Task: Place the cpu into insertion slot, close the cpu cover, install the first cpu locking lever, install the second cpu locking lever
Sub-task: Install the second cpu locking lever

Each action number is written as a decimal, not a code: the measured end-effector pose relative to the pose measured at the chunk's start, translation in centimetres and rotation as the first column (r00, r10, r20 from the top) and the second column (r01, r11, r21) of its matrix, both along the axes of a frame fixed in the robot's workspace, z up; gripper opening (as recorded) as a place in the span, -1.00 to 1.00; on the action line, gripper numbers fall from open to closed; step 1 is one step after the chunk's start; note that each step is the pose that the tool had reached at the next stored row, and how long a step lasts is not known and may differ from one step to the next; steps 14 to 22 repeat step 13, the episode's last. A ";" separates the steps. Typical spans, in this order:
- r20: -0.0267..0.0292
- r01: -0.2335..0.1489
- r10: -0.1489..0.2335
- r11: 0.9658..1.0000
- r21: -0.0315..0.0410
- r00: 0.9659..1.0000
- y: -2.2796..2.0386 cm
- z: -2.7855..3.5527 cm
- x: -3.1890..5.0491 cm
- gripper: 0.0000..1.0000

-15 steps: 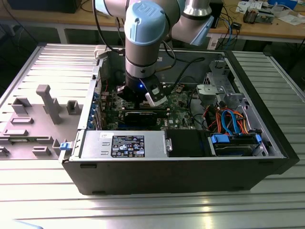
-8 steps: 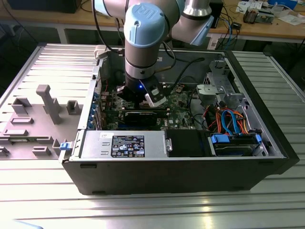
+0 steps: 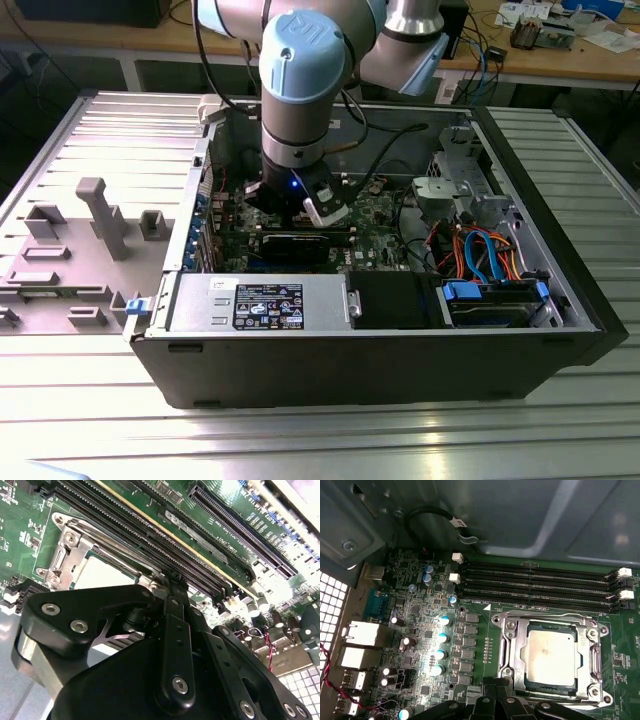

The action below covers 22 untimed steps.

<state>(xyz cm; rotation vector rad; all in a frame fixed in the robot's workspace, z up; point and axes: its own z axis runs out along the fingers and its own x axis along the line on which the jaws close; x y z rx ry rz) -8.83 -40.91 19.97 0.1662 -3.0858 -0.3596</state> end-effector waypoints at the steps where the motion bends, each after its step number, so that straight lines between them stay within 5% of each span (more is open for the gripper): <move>1: 0.000 0.000 0.000 1.000 -0.001 1.000 0.00 0.17 0.00 -0.79; 6: 0.000 0.000 0.000 1.000 -0.002 1.000 0.00 1.86 -0.04 -0.79; 22: 0.000 0.000 0.000 1.000 -0.002 1.000 0.00 1.90 -0.05 -0.79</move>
